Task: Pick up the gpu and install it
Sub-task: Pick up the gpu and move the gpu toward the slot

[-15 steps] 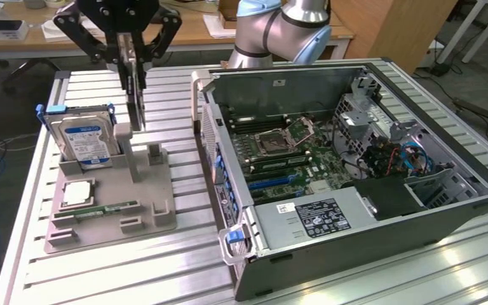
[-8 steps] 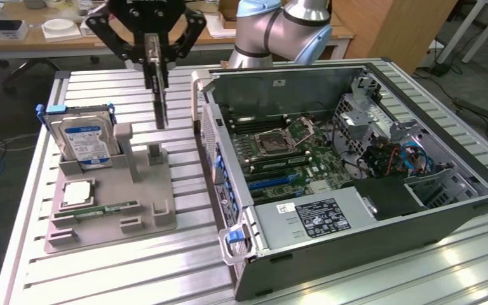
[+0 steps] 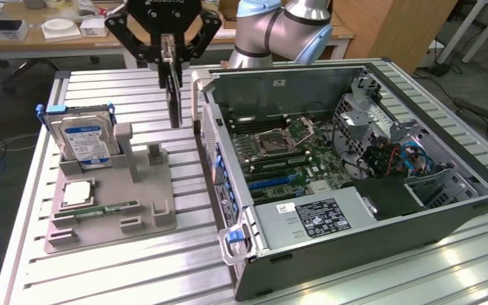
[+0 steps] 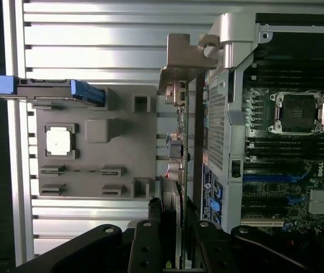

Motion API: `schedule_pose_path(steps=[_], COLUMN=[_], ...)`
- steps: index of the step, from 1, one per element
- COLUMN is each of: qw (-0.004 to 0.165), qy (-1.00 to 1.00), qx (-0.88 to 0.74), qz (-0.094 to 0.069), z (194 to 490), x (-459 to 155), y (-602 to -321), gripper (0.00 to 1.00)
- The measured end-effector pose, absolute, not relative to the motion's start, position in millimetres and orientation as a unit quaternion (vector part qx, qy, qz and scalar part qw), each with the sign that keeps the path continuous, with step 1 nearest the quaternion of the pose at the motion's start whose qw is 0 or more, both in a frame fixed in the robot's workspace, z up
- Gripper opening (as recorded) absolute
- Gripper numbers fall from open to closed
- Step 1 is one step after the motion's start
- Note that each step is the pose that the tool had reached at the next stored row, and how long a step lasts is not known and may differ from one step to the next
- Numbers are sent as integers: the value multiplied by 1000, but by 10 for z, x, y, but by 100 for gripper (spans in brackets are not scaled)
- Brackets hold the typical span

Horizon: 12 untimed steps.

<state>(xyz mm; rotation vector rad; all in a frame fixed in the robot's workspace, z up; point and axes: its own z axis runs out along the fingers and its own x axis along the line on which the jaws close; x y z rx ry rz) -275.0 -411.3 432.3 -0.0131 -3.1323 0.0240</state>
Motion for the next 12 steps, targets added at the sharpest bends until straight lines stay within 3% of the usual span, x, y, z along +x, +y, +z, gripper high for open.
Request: schedule_pose_path(steps=[12], qw=[5], qy=[-1000], qx=[-4], qz=[8], z=[4320], x=[-2591], y=[-4113], gripper=[26])
